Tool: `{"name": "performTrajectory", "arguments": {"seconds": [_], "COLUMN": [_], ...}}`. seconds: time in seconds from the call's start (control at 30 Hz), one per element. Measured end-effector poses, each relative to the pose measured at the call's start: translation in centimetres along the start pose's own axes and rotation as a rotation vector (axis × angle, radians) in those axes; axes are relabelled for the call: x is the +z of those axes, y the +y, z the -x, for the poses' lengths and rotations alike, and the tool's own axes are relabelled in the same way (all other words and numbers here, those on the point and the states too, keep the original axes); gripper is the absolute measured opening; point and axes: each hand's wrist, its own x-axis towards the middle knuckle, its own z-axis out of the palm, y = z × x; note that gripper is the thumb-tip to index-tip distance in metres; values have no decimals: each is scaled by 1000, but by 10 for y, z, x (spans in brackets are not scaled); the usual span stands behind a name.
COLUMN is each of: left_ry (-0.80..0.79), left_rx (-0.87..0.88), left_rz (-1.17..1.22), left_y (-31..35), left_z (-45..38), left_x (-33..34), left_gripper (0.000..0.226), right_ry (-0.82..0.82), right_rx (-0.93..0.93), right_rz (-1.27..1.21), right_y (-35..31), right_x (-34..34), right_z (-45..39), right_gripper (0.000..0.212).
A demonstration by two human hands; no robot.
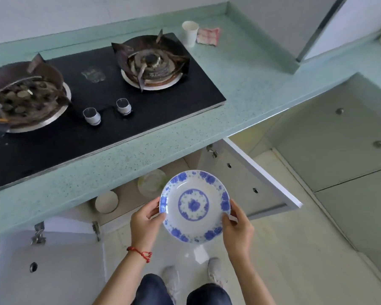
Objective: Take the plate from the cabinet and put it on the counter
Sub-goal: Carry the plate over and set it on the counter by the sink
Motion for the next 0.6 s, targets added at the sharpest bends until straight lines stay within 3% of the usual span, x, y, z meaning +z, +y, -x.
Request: {"name": "performTrajectory", "arguments": {"seconds": [0.3,0.6], "left_ry": [-271,-475], "left_rx": [120,218], "left_rz": [-30,-59], "left_y": [66,107], "left_z": [12,46], "left_x": [45,120], "left_gripper": [44,45], "right_ry": [235,455], "right_rx": [-47,-42], "right_rz": [-94,-164], "right_y": [-38,-47], "right_x": [-71,-158], "right_z": [10,28], "right_gripper": [38,38]}}
